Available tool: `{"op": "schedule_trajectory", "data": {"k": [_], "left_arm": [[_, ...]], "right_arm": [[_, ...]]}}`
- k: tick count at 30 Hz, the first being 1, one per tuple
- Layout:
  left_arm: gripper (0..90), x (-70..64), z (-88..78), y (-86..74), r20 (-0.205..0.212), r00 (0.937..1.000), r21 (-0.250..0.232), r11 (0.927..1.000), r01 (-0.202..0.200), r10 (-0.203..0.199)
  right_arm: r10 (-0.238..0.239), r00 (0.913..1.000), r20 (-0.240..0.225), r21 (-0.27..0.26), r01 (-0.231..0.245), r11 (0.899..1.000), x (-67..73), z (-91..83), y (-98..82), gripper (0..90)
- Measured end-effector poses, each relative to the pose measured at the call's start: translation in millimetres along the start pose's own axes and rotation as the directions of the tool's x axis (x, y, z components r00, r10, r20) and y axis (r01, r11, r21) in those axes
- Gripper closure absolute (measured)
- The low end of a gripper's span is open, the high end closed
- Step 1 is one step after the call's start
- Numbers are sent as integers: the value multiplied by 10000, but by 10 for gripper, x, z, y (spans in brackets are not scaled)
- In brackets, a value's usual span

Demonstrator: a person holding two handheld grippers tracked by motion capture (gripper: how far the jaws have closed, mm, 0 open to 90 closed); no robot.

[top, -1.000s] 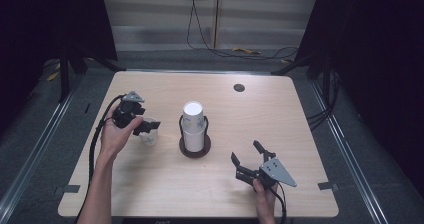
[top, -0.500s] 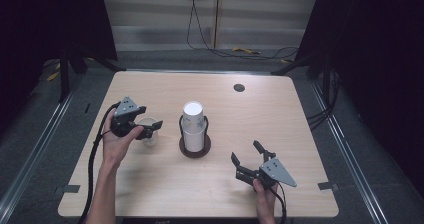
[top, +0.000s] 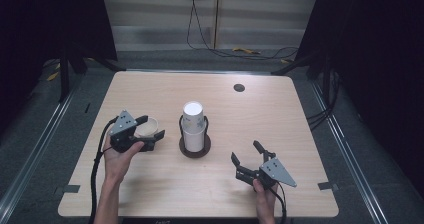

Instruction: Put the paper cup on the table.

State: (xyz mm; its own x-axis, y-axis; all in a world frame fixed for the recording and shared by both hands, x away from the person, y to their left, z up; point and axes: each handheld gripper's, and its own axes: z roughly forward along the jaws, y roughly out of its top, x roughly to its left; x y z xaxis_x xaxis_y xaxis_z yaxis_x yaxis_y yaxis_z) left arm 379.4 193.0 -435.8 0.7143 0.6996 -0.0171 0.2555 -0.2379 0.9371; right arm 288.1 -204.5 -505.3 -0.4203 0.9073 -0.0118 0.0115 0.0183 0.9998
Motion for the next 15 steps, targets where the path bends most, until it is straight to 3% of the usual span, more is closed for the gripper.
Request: {"op": "schedule_trajectory", "data": {"k": [3,7,10,15], "left_arm": [[188,-84,-7,-76,-140,9999,-135,9999,-92,90],[184,-234,-5,-161,-412,9977,-294,9980,-554,542],[182,-324,-12,-237,-80,9992,-424,9984,-383,380],[165,-412,3,-363,-143,9999,-756,9971,64,-75]], "right_arm": [[-11,10000,-5,-5,11,10000,-1,0,0,133],[-23,10000,-5,-12,23,10000,-1,1,0,133],[-28,10000,-17,-29,28,10000,-2,2,-1,133],[-12,10000,-13,-18,12,10000,-1,1,0,132]]}}
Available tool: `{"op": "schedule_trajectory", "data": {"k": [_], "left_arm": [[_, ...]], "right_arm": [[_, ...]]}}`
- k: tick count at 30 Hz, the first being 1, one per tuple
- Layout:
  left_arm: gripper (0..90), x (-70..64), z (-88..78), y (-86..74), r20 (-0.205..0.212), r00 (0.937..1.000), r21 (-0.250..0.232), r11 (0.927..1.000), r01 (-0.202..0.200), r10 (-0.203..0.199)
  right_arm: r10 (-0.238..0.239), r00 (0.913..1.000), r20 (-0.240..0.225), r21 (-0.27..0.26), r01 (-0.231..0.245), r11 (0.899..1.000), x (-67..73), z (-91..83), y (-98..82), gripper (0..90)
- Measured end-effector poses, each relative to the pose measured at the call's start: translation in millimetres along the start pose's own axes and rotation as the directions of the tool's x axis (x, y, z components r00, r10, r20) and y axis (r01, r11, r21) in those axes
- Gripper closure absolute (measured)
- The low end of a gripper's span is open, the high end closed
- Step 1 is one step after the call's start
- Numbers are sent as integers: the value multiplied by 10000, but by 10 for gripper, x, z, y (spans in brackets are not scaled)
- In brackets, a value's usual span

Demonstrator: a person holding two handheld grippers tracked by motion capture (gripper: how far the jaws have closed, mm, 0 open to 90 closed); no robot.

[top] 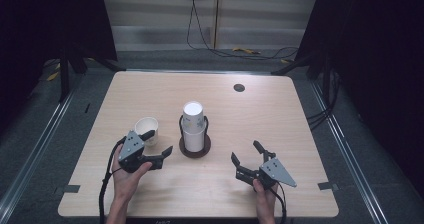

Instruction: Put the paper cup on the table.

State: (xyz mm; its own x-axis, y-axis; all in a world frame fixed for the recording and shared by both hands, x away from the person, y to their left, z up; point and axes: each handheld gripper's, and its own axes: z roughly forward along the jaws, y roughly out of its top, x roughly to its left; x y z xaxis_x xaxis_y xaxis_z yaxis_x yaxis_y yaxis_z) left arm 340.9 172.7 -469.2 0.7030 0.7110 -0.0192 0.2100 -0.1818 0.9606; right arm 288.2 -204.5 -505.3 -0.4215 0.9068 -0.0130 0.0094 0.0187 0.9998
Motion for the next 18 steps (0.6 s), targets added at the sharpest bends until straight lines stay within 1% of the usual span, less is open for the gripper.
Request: {"op": "schedule_trajectory", "data": {"k": [2,3,4,5,7,9,10,11,12,13,14,15,16,17,18], "left_arm": [[157,-43,12,-67,92,9999,-107,9999,67,-66],[155,-79,15,-131,166,9998,-122,9999,108,-106],[155,-97,16,-166,155,9999,-161,9998,65,-63],[155,-97,16,-166,155,9999,-161,9998,65,-63],[155,-107,-4,-212,391,9989,-278,9992,270,-259],[155,-141,-11,-271,202,9997,-246,9996,167,-162],[155,-153,2,-293,336,9990,-165,9994,294,-289],[156,-149,18,-315,528,9978,-195,9990,405,-395],[156,-156,25,-326,507,9978,-193,9988,446,-436],[156,-171,24,-342,329,9991,-216,9994,284,-277],[156,-171,24,-342,329,9991,-216,9994,284,-277],[156,-179,23,-370,-5,10000,-278,9996,93,-93],[156,-188,29,-399,-10,9997,-347,9991,263,-263],[157,-210,-2,-410,-296,9995,-581,9983,38,-55],[155,-225,-13,-419,-425,9990,-770,9970,101,-135]], "right_arm": [[-5,10000,3,-2,5,10000,0,0,0,132],[2,10000,11,14,-2,10000,0,-1,0,132],[-7,10000,13,11,7,10000,-1,-1,0,132],[-7,10000,13,11,7,10000,-1,-1,0,132],[4,10000,13,13,-4,10000,0,-1,0,132],[-11,10000,-2,-11,11,10000,-1,1,0,132],[13,10000,12,15,-13,10000,1,-1,0,132],[8,10000,12,14,-8,10000,1,-1,0,132],[4,10000,13,17,-4,10000,0,-1,0,132],[-1,10000,4,-3,1,10000,0,0,0,132],[-13,10000,-1,-10,13,10000,0,0,0,132],[-13,10000,-1,-10,13,10000,0,0,0,132],[10,10000,13,19,-10,10000,0,-1,0,132],[10,10000,14,14,-10,10000,0,-1,0,132],[-2,10000,14,12,2,10000,0,-1,1,132]]}}
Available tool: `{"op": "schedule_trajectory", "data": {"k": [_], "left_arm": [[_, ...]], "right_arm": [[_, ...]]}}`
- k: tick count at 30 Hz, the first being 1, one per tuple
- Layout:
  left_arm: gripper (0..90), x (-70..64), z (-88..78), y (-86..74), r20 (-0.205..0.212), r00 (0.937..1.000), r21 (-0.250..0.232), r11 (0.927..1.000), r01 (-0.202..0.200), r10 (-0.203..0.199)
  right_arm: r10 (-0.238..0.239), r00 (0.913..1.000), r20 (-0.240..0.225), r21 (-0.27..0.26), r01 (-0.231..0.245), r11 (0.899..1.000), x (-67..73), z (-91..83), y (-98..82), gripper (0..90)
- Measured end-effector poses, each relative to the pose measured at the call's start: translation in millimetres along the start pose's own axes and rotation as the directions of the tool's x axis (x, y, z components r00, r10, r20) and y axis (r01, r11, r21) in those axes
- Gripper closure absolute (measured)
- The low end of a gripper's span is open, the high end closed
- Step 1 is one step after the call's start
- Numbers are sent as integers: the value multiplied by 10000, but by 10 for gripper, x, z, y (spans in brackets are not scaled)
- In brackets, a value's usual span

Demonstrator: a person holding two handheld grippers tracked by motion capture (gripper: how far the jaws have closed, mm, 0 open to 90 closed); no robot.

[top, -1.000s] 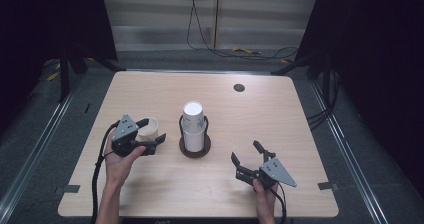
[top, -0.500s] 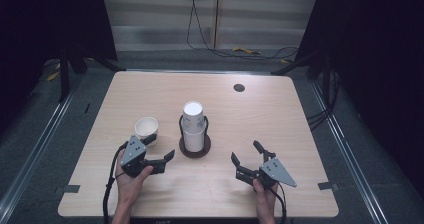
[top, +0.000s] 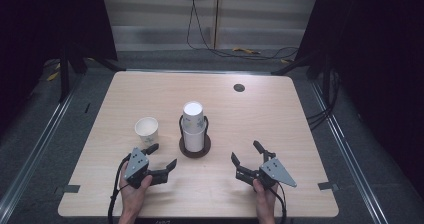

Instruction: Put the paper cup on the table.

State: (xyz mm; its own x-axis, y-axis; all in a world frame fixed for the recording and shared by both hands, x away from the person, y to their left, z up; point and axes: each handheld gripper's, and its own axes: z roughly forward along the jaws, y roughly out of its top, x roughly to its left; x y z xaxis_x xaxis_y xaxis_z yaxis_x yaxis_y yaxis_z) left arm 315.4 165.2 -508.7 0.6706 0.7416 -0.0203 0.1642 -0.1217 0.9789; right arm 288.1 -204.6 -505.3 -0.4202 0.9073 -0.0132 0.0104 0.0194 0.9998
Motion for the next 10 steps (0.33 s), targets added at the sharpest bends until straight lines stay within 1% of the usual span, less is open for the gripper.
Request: {"op": "schedule_trajectory", "data": {"k": [1,2,3,5,6,7,8,9,10], "left_arm": [[157,5,-17,-5,20,10000,-82,10000,-25,25],[157,2,-32,-13,-44,10000,-256,9997,42,-43],[157,-2,-49,-21,-180,9998,-433,9990,57,-65],[157,-11,-64,-28,-322,9995,-601,9982,-18,-2],[157,-24,-70,-31,-370,9993,-655,9978,-111,87],[157,-24,-70,-31,-370,9993,-655,9978,-111,87],[157,-54,-90,-41,-626,9977,-861,9958,-303,250],[157,-55,-99,-46,-565,9978,-958,9946,-394,341],[157,-55,-99,-46,-565,9978,-958,9946,-394,341]], "right_arm": [[18,10000,14,11,-18,10000,1,0,0,132],[-9,10000,-5,-8,9,10000,-1,0,0,132],[15,10000,18,12,-15,10000,1,-1,0,132],[8,10000,63,4,-8,10000,8,3,0,130],[35,9999,98,45,-35,10000,13,5,1,130],[3,10000,98,128,-4,9999,13,8,4,128],[44,9999,114,190,-46,9998,13,17,7,127],[63,9999,140,301,-67,9995,12,23,10,127],[63,9999,140,301,-67,9995,12,23,10,127]]}}
